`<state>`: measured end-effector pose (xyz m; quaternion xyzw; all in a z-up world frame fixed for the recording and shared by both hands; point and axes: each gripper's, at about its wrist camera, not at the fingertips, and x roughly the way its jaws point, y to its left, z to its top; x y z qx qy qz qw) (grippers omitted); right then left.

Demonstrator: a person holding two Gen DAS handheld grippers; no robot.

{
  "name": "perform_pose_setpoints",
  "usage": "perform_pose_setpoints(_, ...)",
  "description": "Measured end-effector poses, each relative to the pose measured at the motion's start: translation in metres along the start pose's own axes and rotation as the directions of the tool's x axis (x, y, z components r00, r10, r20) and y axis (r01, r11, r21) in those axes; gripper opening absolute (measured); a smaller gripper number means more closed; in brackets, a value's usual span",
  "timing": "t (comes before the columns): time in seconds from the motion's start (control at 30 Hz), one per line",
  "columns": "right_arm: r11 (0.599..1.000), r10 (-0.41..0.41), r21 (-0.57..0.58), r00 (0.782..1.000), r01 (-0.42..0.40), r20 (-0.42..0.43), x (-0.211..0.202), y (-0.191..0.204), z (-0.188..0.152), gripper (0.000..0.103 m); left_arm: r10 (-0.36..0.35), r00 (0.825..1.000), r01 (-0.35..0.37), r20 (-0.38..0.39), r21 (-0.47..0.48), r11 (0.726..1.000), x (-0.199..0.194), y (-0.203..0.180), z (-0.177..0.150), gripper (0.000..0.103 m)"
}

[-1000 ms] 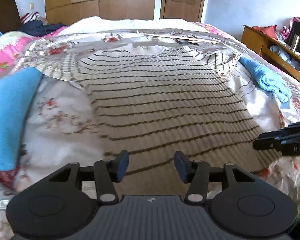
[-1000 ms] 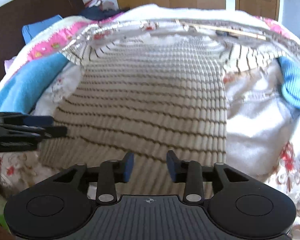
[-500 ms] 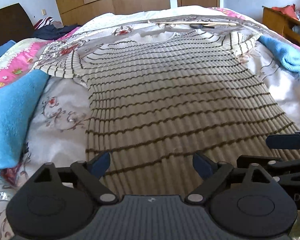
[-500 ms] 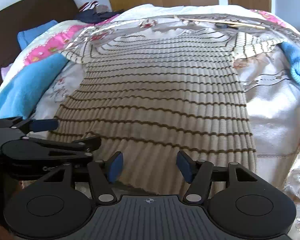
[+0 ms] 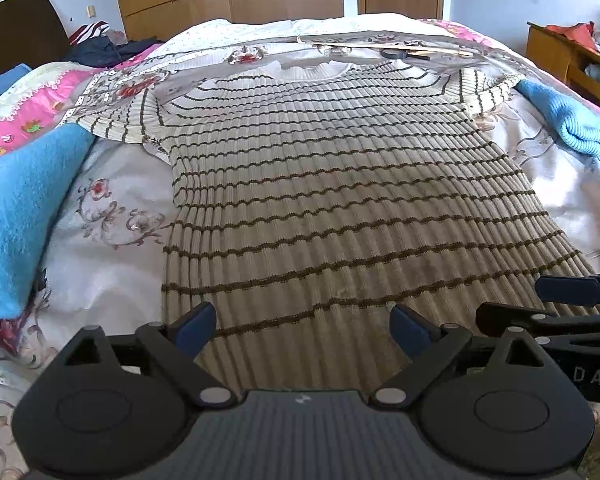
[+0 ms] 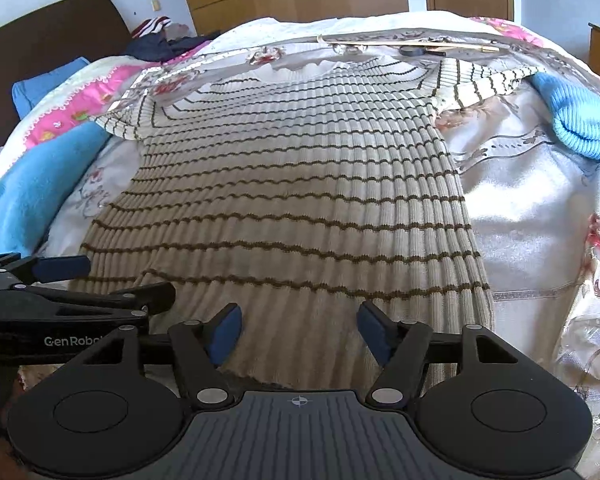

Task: Fold small clothes

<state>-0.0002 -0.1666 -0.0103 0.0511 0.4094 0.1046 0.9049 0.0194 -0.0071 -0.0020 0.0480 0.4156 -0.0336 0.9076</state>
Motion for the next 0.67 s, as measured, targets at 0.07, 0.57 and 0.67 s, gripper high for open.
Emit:
perform_pose_setpoints(0.07,1.000,0.002,0.002,1.000,-0.002,0.005,-0.0003,-0.0005,-0.0006,0.065,-0.002,1.000,0.002,-0.002,-0.001,1.000,0.0002,0.0000,-0.0003,0.103)
perform_pose_setpoints(0.57,1.000,0.004,0.012,1.000,-0.004,0.011,-0.0007,-0.0015,-0.0029,0.065,-0.010,1.000,0.009,-0.016,-0.013,1.000,0.0023,0.0001,-0.0018,0.103)
perform_pose_setpoints(0.67,1.000,0.004,0.012,1.000,-0.004,0.012,-0.0009,-0.0014,-0.0030,0.065,-0.009,1.000,0.008,-0.020,-0.013,1.000,0.0030,-0.0006,-0.0020,0.103)
